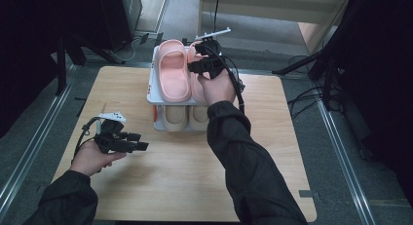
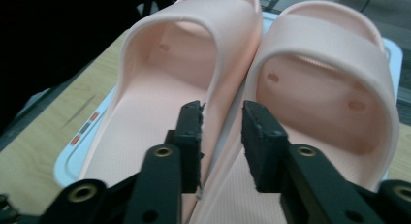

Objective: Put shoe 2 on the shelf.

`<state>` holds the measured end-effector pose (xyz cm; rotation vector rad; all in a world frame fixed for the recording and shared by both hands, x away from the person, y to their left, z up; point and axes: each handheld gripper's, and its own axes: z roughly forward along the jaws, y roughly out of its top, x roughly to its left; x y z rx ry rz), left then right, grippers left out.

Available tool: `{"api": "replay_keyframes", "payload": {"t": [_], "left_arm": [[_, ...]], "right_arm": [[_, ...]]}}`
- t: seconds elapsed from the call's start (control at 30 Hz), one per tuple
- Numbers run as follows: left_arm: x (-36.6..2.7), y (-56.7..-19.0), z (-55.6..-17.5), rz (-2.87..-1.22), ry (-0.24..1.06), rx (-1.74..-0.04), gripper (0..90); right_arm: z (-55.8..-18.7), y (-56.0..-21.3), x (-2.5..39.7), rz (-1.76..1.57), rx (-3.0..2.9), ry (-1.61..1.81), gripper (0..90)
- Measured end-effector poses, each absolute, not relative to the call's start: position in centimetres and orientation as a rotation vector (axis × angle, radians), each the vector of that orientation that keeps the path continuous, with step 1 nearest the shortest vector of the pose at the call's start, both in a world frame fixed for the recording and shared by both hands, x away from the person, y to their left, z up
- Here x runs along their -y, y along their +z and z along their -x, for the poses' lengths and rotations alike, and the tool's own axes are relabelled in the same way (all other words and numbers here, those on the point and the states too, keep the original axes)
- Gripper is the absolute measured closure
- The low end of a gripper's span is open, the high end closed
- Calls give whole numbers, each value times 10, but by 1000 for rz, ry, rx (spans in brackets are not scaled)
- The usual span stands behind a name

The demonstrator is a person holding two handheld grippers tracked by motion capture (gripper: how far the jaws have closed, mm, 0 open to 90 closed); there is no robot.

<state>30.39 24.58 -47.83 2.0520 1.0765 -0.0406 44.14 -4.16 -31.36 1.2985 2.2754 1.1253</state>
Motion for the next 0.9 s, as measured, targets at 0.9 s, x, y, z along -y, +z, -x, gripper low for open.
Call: {"api": "replay_keyframes", "payload": {"t": [0.9], "left_arm": [[-248,-480,-301,-2059,-32,-1095,397]], "right_arm": [[-357,-343,88,-1036,-2502,1352,801]]}}
